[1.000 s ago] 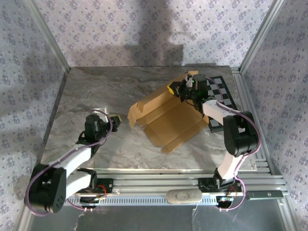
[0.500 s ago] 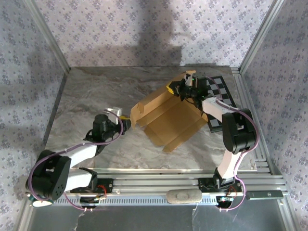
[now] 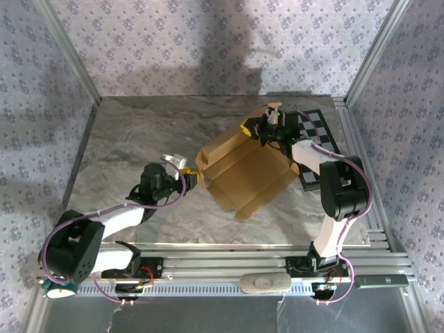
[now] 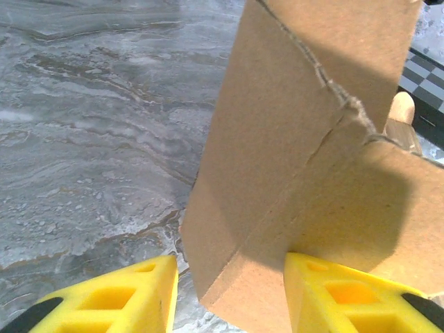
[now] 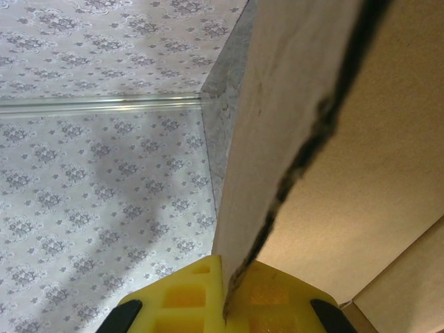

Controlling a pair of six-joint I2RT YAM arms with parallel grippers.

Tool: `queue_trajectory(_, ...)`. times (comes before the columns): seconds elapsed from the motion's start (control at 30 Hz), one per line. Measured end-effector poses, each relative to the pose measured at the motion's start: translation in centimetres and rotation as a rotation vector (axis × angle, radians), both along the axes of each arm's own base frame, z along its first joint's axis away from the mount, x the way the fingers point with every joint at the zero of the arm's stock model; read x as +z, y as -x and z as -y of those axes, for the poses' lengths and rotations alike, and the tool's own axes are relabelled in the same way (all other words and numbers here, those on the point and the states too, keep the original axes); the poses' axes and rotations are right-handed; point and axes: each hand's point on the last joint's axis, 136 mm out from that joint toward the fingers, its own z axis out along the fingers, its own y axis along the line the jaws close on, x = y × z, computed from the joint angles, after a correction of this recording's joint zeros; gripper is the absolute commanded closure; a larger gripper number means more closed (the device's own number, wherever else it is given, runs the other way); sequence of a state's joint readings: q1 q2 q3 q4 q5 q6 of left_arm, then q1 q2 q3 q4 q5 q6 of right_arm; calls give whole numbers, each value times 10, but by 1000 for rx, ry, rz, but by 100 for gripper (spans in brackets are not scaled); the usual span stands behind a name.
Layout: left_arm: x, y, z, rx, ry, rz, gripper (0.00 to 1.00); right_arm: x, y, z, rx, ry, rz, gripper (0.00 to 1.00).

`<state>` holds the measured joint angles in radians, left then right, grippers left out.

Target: Fold the paper box

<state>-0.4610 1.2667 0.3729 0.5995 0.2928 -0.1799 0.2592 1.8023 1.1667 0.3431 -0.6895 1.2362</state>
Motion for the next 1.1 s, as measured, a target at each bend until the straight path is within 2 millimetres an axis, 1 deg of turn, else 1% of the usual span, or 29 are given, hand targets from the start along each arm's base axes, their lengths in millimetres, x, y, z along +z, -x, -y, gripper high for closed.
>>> queue_trajectory(0.13, 8, 0, 5, -23, 6, 49, 53, 7, -2, -1, 7, -3, 13, 100)
queue_trajectory(0.3, 15, 0, 10, -40, 7, 91, 52, 7, -2, -1, 8, -1, 10, 100)
queue_trajectory(0.4, 11, 2, 16, -63, -6, 98, 52, 6, -2, -1, 10, 2, 10, 100)
queue_trajectory(0.63, -5, 9, 27, -97, -56, 89, 51, 6, -1, -1, 18, 5, 19, 100)
queue_trajectory(0.83, -3, 10, 33, -110, -79, 128, 47, 7, -1, 1, 25, 0, 17, 100)
queue_trajectory(1.0, -5, 5, 35, -105, -93, 151, 41, 6, -1, 2, 26, 1, 18, 100)
queue_trajectory(1.1, -4, 1, 40, -109, -102, 158, 40, 5, -2, 2, 26, 2, 16, 100)
